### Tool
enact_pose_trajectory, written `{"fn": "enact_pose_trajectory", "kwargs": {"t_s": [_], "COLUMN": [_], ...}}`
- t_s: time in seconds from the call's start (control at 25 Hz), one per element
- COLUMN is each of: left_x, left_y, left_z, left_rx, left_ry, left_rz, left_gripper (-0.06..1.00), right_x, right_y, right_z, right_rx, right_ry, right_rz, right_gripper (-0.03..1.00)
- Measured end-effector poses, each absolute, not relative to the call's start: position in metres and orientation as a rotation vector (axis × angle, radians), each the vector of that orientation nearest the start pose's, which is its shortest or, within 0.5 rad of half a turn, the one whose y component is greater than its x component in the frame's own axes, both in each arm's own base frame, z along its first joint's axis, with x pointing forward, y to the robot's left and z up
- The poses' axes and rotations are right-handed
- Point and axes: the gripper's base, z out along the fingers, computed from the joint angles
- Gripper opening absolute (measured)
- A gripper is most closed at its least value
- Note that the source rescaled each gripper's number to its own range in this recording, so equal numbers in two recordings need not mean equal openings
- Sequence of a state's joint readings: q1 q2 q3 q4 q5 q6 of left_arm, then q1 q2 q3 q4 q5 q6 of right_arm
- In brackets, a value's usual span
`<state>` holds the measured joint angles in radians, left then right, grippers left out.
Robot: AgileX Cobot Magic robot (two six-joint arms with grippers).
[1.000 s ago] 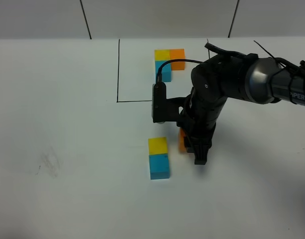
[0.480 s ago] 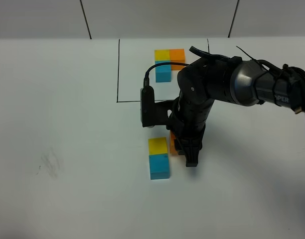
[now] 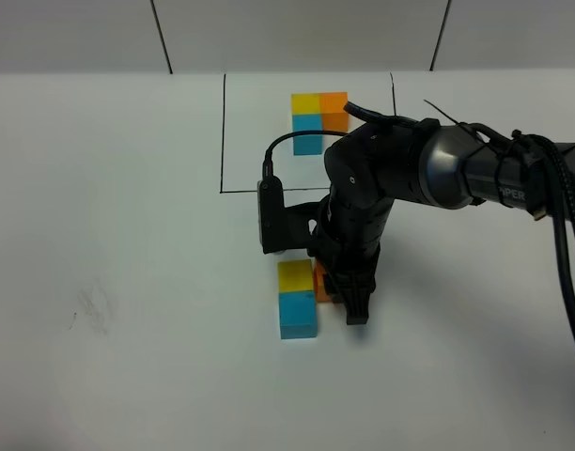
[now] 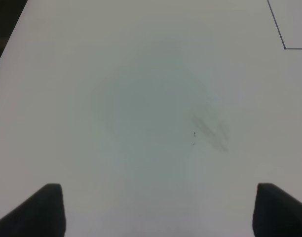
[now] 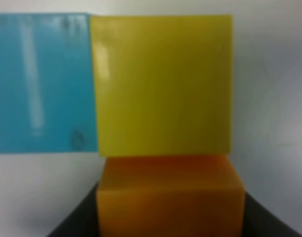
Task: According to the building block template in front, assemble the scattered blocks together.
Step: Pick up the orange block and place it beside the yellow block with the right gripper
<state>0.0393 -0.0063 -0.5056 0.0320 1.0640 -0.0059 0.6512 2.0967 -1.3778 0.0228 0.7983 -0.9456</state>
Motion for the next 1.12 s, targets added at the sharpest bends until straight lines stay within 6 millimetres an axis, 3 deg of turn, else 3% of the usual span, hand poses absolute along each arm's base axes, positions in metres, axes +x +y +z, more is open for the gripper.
{"fn": "enact_pose_trajectory", "kwargs": {"t_s": [0.96, 1.04, 1.12], "left_x": [-0.007, -0.007, -0.007], "left_y": [0.002, 0.002, 0.002], "left_z": [0.279, 0.279, 0.279], "left_rx": [-0.042, -0.042, -0.042], "left_ry": [2.036, 2.036, 2.036], "left_rz": [0.063, 0.063, 0.063], "left_gripper": [0.64, 0.64, 0.64], "right_x": [0.322, 0.321, 0.32], "right_y": [0.251, 0.25, 0.247], "right_z": [0.114, 0.116, 0.124], "right_rx": [-2.076, -2.067, -2.024], "right_ry": [2.156, 2.183, 2.232], "right_rz": [0.04, 0.044, 0.034], "right_gripper": [0.19, 0.32, 0.58]}}
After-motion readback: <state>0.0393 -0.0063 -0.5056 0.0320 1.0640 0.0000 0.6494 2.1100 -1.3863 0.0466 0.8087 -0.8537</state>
